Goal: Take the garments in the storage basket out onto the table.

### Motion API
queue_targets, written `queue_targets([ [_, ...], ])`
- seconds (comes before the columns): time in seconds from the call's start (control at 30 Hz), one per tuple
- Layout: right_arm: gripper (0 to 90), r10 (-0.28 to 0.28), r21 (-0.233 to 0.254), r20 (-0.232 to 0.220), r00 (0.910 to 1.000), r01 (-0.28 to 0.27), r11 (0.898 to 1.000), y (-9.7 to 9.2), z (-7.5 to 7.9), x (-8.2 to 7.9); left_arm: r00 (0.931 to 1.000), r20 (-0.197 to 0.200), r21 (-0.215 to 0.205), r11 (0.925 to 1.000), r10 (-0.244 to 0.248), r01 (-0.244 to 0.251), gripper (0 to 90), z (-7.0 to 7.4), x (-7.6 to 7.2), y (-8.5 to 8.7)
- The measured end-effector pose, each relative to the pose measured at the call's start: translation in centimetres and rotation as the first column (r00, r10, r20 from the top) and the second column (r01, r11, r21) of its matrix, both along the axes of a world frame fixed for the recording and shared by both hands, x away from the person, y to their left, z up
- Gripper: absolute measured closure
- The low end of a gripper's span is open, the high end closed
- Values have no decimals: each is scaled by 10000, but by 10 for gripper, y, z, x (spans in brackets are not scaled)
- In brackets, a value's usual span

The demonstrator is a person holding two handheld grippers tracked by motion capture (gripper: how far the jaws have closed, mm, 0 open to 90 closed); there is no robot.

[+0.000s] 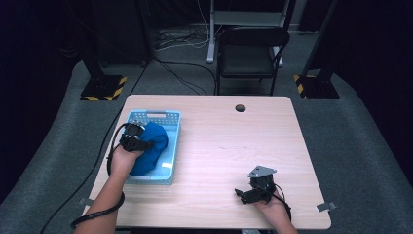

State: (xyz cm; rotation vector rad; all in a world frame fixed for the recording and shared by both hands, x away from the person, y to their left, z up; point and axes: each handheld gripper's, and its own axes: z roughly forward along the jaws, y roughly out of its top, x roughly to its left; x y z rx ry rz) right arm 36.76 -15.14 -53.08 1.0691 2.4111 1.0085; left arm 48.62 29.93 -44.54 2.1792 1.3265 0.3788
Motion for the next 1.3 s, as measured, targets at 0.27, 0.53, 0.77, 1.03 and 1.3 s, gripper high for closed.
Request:
queue_targets([
  [0.27,0,-1,1,1,10000,1,10000,0,0,0,9988,449,-34,9998,-195,197,641,18,-6,-3],
  [0.53,0,0,0,2,10000,0,10000,0,0,0,9944,914,-146,9984,-526,542,641,35,-14,-10],
  [0.77,0,0,1,2,10000,0,10000,0,0,0,9897,1199,-139,9966,-786,809,641,46,-20,-14],
  [1.03,0,0,-1,2,10000,0,10000,0,0,0,9857,1382,-117,9951,-960,986,641,55,-25,-17],
  [1.3,0,-1,0,1,10000,1,10000,0,0,0,9770,1705,-123,9912,-1280,1320,641,67,-32,-26],
])
